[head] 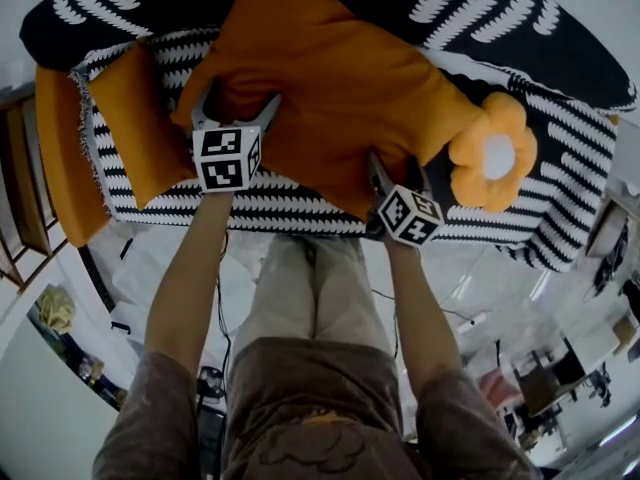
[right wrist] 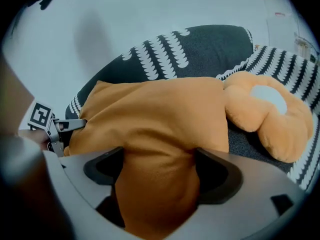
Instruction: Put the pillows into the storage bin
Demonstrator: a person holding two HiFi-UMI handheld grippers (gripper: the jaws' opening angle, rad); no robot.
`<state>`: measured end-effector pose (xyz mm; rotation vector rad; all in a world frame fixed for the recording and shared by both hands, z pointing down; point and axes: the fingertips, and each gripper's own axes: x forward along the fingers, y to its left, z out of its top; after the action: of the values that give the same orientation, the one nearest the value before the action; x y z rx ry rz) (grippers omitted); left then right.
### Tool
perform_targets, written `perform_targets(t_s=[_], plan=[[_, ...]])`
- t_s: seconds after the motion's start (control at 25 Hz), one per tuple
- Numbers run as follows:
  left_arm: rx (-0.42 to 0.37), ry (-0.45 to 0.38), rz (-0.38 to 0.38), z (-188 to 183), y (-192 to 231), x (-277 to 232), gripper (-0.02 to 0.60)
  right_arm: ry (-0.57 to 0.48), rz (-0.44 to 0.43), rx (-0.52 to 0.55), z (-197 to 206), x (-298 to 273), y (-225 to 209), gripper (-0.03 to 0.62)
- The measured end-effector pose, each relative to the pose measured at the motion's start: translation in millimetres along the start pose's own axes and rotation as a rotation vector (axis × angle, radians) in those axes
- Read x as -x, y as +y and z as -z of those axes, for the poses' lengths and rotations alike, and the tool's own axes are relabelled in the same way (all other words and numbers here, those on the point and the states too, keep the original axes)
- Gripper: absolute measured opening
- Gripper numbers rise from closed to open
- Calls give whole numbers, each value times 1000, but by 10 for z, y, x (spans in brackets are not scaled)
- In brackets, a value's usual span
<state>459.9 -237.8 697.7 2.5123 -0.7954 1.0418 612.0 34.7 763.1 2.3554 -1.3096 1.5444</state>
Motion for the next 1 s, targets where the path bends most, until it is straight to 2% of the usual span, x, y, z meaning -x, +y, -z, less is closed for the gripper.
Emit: perform_targets(t_s=[0.08, 0.16, 0.24, 0.36, 0.56, 0.72, 0.8, 1.0], plan=[[9, -6, 4, 6, 39, -36, 472, -12, 3, 7, -2, -6, 15, 450], [31, -20, 10, -9, 66, -4, 439, -15, -3, 3, -11, 30, 16, 422], [69, -30, 13, -6, 103, 62, 350, -8, -11, -9, -12, 86, 0, 356], [94, -25, 22, 9, 116, 120, 291, -1, -15, -37, -20, 154, -35, 265], [98, -35, 11, -4, 131, 241, 129, -16, -23, -48, -47, 227, -21, 140], [74, -48, 8, -63, 79, 350, 24, -45, -30, -26, -104, 313, 51, 44], [85, -58, 21, -126, 32, 432, 8, -56, -25, -16, -151, 379, 79, 12], [115, -64, 44, -259, -142, 802, 6, -52, 0, -24, -278, 711, 80, 6]])
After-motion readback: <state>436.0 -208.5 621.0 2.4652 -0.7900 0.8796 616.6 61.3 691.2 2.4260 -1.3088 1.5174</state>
